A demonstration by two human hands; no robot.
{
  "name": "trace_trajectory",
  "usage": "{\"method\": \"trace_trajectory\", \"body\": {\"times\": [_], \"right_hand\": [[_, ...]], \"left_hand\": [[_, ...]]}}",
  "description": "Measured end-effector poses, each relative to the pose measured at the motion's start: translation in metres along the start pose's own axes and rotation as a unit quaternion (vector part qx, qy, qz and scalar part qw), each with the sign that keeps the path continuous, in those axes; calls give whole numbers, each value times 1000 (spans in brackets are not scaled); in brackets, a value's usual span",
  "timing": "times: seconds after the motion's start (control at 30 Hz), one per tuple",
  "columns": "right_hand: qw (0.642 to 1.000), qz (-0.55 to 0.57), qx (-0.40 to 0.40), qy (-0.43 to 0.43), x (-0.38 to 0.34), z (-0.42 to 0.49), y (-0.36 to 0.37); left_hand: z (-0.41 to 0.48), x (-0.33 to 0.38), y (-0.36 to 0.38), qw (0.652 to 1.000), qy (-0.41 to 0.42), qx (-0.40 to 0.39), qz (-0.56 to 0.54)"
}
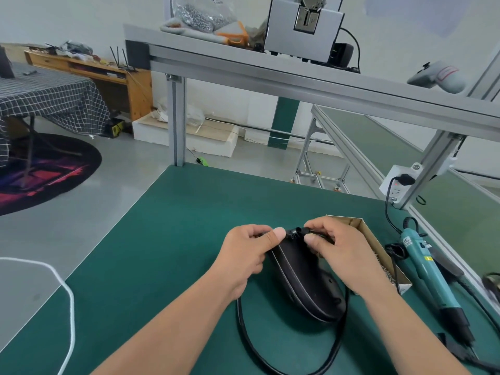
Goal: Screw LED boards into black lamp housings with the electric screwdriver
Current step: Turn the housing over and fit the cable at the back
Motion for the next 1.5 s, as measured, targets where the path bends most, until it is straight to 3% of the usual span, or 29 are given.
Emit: {"method": "trace_trajectory", "body": {"times": [0.2,0.33,0.47,0.73,1.03,1.17,1.5], "right_hand": [[999,28,32,29,4,2,2],[998,33,38,36,4,4,2],[998,46,34,41,4,4,7],[998,57,25,11,1,7,9],[995,-65,46,-64,-6,4,6],[990,-117,7,-84,-11,4,5],[976,-163,17,-146,-21,-3,2]], "left_hand": [[-7,2,8,993,-21,-64,-94],[-14,-1,16,999,10,-31,-13],[-20,-7,25,995,26,-59,78],[-23,-9,31,990,51,-83,98],[-16,-19,28,984,80,-77,136],[-12,-22,26,985,79,-77,131],[-15,-20,27,983,87,-95,128]]}}
Point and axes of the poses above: each hand's wrist, its own z-axis towards the middle knuckle, its own y-axis out of the palm, x = y × z, the point moved 2 cm from there along z, towards the middle knuckle, and after that the axes turned 2 degrees about -z, right-handed, at the moved point
